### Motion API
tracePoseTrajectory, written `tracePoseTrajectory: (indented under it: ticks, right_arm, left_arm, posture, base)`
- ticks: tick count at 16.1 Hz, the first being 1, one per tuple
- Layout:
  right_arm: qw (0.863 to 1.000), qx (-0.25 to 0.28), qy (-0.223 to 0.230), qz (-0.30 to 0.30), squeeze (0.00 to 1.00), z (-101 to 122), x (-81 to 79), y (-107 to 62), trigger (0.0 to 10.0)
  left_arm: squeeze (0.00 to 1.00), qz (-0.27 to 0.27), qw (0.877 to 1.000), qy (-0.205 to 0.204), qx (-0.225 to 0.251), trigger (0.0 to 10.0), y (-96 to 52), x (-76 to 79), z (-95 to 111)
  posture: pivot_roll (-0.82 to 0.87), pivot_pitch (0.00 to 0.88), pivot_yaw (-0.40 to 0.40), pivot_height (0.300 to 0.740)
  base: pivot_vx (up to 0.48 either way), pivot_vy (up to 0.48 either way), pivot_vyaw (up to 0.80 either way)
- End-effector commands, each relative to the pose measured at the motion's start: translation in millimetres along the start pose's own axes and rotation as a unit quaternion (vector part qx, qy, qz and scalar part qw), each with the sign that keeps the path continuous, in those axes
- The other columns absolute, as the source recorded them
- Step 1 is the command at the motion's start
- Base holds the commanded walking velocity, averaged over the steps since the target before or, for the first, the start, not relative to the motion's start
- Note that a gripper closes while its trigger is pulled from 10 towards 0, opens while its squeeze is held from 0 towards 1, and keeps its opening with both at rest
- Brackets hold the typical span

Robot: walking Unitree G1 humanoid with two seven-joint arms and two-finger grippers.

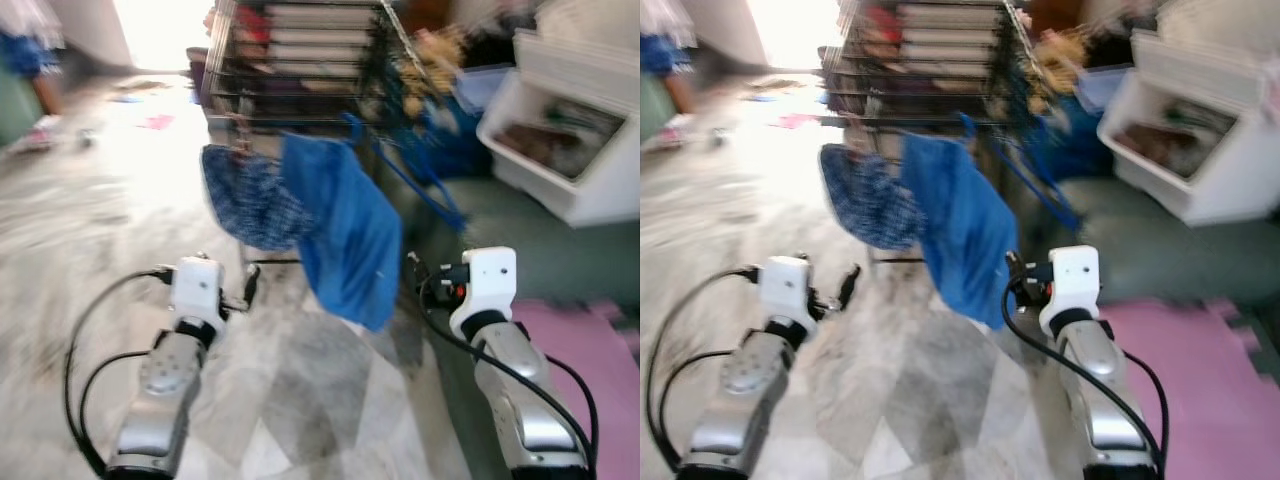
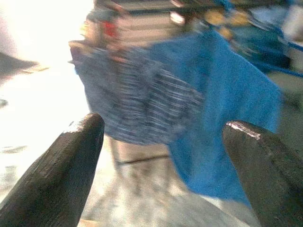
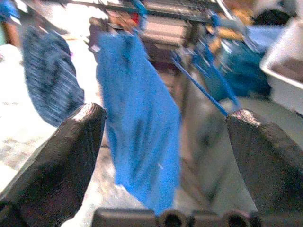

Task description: Hang hanger

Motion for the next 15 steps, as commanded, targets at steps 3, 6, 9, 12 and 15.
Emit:
tracePoseTrajectory:
  ticks: [3,6,9,12,15]
  right_arm:
    - [0.999,-0.027,0.009,-0.015,0.00,-20.5,5.1,-11.3,10.0]
    - [0.999,-0.031,0.013,-0.014,0.00,-26.9,2.8,-18.8,10.0]
    - [0.999,-0.024,0.026,-0.026,0.00,-27.6,-0.5,-23.6,10.0]
    - [0.996,-0.003,0.034,-0.079,0.00,-24.7,13.7,-23.0,10.0]
    - [0.996,0.002,0.035,-0.087,0.00,-21.9,16.0,-24.8,10.0]
  left_arm:
    - [0.00,0.049,0.998,0.013,-0.021,10.0,-12.8,-8.9,-10.7]
    - [0.00,0.040,0.998,0.027,-0.027,10.0,-21.5,-6.0,-15.4]
    - [0.00,0.019,0.999,0.038,-0.026,10.0,-23.2,-1.8,-11.0]
    - [0.00,-0.007,0.999,0.045,-0.019,10.0,-14.0,6.3,-6.2]
    - [0.00,-0.020,0.999,0.046,-0.011,10.0,-4.9,9.3,0.1]
  posture:
    - [0.08,0.000,-0.019,0.740]
    - [0.07,0.000,0.001,0.740]
    - [0.07,0.000,0.027,0.740]
    - [0.06,0.011,0.065,0.740]
    - [0.04,0.033,0.070,0.740]
  base:
    - [0.000,0.000,0.00]
    - [0.000,0.000,0.00]
    - [0.000,0.000,0.80]
    - [0.000,0.000,0.53]
    - [0.000,0.000,0.00]
Point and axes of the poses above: a point about 5 cm out from each wrist's last joint towards the gripper, its own y axis pointing out of the wrist towards the gripper, its own z axis along the axis of the wrist's last joint, x = y × z, the point moved 1 cm from there along y, pointing out of the wrist towards the gripper, and after that the axes turned 12 degrees about y, right-handed, at the moved point
